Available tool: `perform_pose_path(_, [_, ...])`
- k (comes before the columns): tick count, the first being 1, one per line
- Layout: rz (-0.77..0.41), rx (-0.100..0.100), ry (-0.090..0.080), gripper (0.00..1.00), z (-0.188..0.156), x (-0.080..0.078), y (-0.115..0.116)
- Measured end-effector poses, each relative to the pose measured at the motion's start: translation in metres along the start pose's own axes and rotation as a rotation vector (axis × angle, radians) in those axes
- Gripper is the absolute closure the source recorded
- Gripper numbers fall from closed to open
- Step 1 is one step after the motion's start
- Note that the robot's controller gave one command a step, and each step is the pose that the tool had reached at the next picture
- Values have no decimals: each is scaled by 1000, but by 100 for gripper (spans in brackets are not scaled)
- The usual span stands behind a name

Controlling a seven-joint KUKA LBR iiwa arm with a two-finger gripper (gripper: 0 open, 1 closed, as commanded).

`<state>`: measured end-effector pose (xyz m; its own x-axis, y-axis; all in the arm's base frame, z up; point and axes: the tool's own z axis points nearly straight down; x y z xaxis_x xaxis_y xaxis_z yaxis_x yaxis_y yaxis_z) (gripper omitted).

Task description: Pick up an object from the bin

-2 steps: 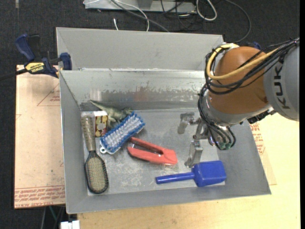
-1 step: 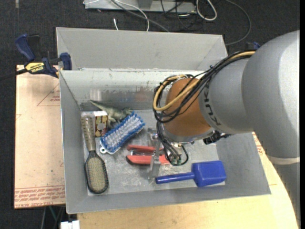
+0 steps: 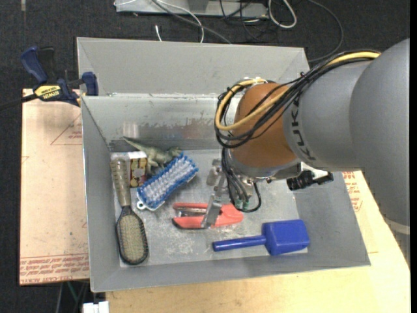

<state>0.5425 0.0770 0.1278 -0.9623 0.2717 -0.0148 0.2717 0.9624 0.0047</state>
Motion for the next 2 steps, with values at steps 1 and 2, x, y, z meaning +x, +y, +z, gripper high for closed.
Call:
perform_pose_path(1, [-151, 1, 16, 0, 54, 8, -4])
perform_pose_path(2, [269, -2, -1, 0, 57, 25, -9])
